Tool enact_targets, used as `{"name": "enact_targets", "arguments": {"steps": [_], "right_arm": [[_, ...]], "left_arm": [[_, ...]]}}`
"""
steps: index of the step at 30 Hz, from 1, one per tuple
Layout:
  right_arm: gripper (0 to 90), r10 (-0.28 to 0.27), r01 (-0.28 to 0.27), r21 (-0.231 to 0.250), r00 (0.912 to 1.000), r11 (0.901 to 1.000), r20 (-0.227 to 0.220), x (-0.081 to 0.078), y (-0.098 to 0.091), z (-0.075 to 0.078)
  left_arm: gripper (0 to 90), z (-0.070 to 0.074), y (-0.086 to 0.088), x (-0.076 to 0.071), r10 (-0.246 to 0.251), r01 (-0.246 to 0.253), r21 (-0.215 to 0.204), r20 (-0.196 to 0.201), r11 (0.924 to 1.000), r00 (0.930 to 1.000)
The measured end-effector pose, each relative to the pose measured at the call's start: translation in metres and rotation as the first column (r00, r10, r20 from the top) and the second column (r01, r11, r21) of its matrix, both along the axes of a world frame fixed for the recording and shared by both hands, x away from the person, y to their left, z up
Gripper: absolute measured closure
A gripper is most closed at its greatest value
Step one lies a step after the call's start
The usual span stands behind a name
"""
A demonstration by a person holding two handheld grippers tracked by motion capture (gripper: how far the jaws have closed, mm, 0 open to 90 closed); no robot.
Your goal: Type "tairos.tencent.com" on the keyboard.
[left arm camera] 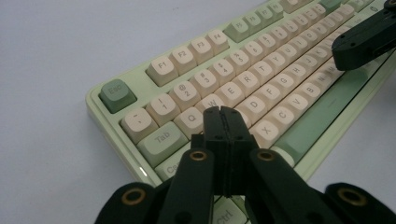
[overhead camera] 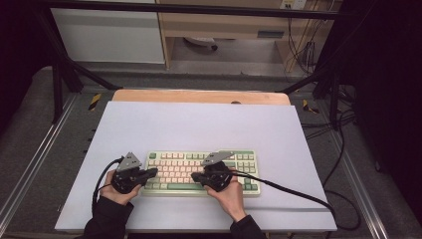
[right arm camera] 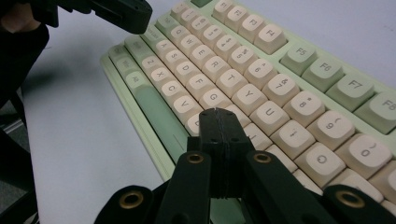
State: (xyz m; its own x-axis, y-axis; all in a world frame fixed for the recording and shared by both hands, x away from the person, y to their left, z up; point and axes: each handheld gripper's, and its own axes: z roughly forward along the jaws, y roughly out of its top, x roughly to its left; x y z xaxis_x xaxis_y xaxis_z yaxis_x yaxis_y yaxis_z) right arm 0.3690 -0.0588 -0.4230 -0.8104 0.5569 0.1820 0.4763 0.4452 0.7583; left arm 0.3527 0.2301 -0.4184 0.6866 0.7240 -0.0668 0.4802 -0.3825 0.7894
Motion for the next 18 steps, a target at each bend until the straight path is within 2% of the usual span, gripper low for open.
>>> {"name": "enact_targets", "arguments": {"steps": [7,18], "right_arm": [[90.0,0.007,-0.007,-0.011,0.9999,0.9999,-0.010,0.0013,0.0040,-0.0075],[90.0,0.011,-0.011,-0.012,0.9999,0.9999,-0.003,0.0013,0.0042,-0.0088]], "left_arm": [[89.8,-0.0003,0.0001,0.0002,0.001,-0.001,-0.001,0.000,1.0000,1.0000],[89.8,-0.0008,-0.0006,0.0003,0.000,0.000,0.000,0.000,1.0000,1.0000]]}}
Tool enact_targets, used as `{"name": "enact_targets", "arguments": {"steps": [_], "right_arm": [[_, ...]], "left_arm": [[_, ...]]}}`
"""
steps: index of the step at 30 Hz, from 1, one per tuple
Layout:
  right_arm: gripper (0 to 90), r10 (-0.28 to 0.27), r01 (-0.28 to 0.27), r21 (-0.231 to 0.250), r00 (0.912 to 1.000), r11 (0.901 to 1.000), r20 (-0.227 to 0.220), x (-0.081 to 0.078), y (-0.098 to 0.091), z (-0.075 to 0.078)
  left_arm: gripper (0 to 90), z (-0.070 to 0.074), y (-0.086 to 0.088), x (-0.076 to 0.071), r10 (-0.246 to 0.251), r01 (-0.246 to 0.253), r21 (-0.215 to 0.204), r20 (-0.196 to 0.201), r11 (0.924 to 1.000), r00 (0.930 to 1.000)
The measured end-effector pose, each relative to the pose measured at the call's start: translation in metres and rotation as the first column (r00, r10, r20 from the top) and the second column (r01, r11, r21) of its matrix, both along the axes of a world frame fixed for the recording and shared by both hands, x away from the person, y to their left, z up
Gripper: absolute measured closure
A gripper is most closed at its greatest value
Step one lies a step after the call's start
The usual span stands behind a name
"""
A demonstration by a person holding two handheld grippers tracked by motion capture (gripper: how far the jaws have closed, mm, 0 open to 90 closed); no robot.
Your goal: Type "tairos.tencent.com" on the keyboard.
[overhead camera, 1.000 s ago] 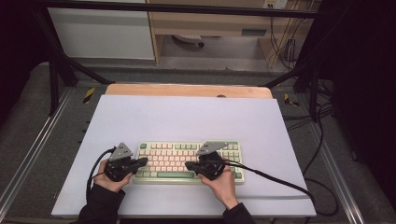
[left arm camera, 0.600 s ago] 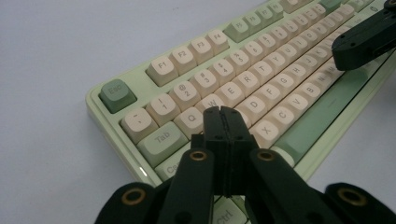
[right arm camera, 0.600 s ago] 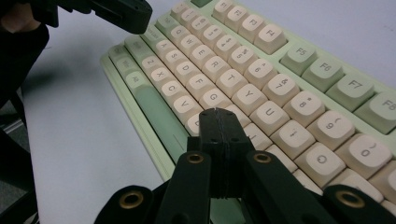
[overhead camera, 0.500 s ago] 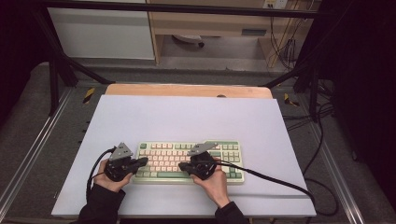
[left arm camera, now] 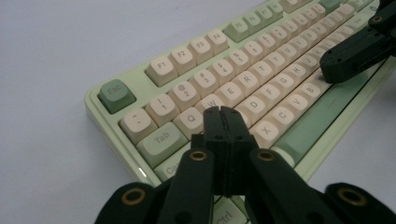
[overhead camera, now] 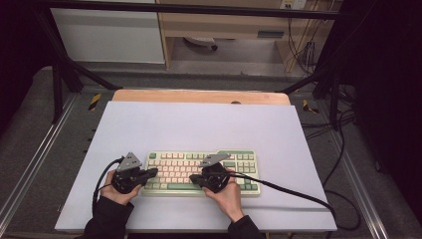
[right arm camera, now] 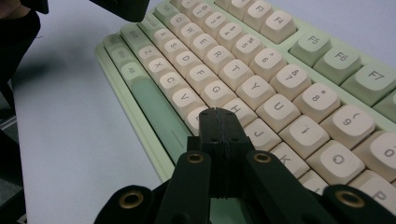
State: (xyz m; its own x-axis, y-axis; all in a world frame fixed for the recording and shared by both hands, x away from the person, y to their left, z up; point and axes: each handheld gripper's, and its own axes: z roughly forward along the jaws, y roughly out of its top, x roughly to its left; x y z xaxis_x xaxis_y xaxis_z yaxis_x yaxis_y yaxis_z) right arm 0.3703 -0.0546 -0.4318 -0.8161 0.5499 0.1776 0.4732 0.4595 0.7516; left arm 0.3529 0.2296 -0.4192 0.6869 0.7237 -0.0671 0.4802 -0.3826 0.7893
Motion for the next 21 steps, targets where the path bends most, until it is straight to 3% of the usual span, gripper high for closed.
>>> {"name": "enact_targets", "arguments": {"steps": [8,21], "right_arm": [[90.0,0.009,-0.009,-0.014,1.0000,0.9999,-0.001,-0.001,0.000,0.000],[90.0,-0.013,0.013,-0.007,0.9995,0.9999,0.030,-0.003,-0.019,0.019]], "left_arm": [[89.8,0.000,0.000,0.000,-0.001,0.001,-0.001,0.002,1.0000,1.0000],[89.8,0.002,-0.001,-0.001,-0.004,0.004,-0.002,0.004,1.0000,1.0000]]}}
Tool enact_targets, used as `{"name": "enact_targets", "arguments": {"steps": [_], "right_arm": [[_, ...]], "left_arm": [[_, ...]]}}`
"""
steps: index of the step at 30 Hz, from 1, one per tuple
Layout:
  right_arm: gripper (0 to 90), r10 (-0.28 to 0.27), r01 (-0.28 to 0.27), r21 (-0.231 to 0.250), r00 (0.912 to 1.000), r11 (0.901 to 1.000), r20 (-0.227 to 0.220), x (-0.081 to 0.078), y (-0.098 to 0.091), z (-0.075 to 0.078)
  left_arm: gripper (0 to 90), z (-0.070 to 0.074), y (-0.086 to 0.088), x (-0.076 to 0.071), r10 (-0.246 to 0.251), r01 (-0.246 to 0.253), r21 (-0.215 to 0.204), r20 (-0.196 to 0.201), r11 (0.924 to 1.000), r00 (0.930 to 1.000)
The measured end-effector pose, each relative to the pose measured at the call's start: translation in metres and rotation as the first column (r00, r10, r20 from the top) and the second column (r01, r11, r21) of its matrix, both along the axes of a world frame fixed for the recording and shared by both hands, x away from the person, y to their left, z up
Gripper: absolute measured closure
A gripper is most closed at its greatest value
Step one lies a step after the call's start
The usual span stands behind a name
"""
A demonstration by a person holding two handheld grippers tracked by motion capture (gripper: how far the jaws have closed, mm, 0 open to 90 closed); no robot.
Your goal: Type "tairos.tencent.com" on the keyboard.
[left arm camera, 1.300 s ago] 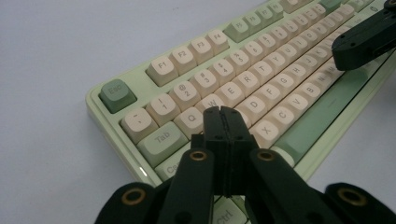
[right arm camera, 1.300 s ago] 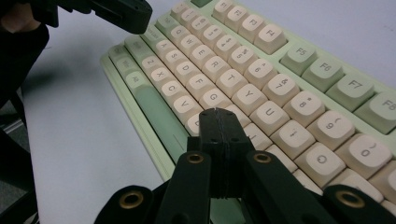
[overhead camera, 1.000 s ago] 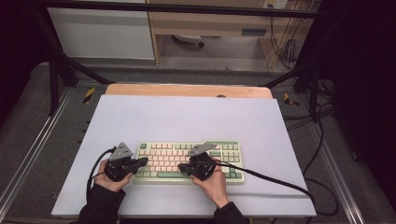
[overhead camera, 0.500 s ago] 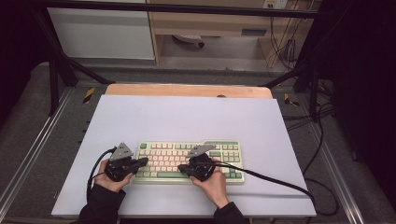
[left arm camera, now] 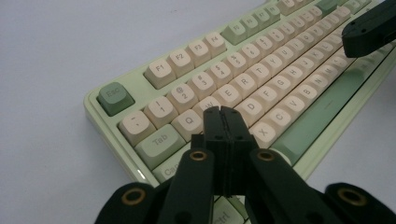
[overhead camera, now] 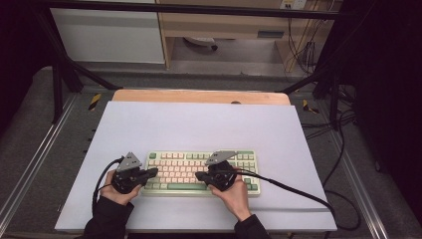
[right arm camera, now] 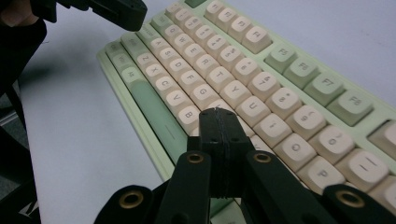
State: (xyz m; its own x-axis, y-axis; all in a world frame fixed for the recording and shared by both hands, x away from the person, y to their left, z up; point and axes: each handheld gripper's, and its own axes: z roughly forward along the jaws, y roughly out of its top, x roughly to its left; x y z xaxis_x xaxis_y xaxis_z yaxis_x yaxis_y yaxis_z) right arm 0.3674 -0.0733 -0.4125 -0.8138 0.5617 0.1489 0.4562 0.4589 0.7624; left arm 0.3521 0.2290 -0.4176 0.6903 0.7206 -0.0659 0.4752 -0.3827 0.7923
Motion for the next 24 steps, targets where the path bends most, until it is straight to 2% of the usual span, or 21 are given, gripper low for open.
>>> {"name": "enact_targets", "arguments": {"steps": [13,24], "right_arm": [[90.0,-0.047,0.047,0.003,0.9989,0.9989,-0.010,-0.002,-0.031,0.002],[90.0,-0.081,0.081,0.011,0.9966,0.9967,-0.018,-0.004,-0.052,-0.001]], "left_arm": [[89.8,0.000,-0.003,-0.001,-0.007,0.007,0.001,-0.001,1.0000,1.0000],[89.8,0.001,-0.016,-0.002,-0.031,0.031,0.005,-0.001,0.9995,0.9995]]}}
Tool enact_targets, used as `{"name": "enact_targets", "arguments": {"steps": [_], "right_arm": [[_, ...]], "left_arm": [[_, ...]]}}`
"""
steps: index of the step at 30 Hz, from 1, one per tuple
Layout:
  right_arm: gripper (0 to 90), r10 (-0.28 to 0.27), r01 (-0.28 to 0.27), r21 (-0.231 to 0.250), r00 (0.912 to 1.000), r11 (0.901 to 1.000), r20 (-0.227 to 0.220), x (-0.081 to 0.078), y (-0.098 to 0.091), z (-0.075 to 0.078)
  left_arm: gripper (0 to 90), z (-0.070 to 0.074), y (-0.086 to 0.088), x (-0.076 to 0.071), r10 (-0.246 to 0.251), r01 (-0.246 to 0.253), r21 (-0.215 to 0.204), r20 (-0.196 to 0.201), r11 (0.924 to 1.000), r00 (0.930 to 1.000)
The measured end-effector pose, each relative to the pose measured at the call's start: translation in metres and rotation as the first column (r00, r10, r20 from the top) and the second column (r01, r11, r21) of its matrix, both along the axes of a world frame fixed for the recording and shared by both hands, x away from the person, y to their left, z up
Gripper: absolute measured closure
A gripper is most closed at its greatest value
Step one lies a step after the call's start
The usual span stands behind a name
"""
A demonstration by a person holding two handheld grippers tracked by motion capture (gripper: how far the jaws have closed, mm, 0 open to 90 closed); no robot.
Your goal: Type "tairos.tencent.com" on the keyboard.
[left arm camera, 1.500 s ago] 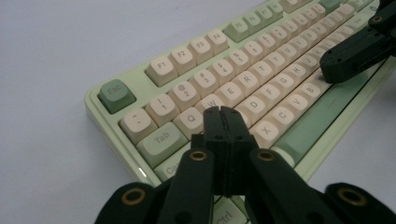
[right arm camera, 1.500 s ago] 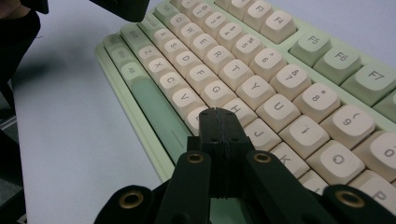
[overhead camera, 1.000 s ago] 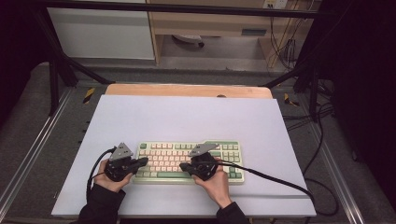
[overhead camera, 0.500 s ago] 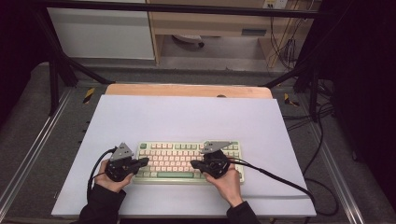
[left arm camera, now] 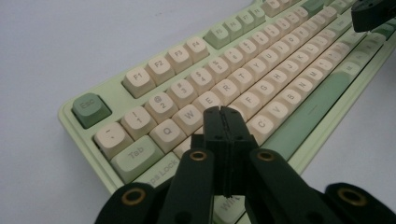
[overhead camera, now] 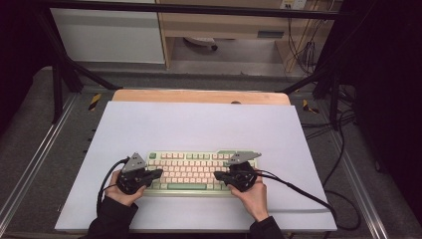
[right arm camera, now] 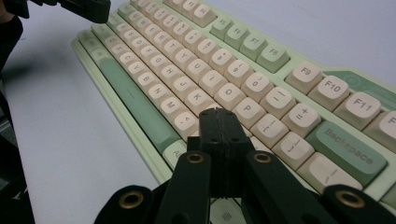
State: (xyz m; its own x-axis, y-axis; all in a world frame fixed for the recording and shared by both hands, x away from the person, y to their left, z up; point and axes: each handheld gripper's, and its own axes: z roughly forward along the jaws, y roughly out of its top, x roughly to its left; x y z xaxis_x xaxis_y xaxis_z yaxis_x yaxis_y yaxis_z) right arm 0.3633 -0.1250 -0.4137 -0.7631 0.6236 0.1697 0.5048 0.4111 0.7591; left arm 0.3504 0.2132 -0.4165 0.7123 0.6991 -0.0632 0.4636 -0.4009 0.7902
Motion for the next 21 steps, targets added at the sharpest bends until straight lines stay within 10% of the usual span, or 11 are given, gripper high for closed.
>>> {"name": "enact_targets", "arguments": {"steps": [21], "right_arm": [[90.0,-0.034,0.034,0.021,0.9994,0.9992,0.002,-0.003,-0.020,-0.001]], "left_arm": [[89.8,-0.006,-0.033,0.002,-0.060,0.060,0.024,-0.021,0.9979,0.9980]]}}
